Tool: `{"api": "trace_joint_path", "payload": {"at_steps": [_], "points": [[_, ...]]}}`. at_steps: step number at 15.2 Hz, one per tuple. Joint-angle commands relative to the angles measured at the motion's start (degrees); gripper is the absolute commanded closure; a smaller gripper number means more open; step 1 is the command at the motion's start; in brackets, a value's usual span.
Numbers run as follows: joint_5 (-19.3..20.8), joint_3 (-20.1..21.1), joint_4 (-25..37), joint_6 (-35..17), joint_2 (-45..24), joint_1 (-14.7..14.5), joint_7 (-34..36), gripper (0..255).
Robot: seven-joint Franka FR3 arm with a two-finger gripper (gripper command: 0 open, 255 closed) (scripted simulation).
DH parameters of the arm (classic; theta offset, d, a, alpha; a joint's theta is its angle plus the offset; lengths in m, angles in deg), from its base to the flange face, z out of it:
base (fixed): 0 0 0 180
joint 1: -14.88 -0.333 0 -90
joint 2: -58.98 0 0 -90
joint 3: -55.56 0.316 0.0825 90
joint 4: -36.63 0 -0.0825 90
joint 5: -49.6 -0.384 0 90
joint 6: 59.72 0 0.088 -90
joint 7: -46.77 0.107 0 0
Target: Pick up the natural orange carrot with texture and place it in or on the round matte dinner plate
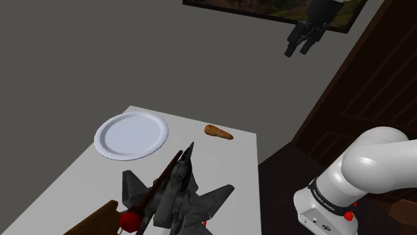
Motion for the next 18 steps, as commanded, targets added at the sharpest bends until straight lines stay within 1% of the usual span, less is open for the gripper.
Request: {"api": "trace_joint_path", "payload": {"at_steps": [1, 10, 18], "points": [[0.0, 0.0, 0.0, 0.0, 0.0, 0.0, 0.0, 0], [-2.1, 2.9, -10.9, -14.2, -5.5, -3.8, -0.7, 0], [-3.9, 5.8, -16.9, -27.8, -14.9, -7.4, -1.5, 0]]}}
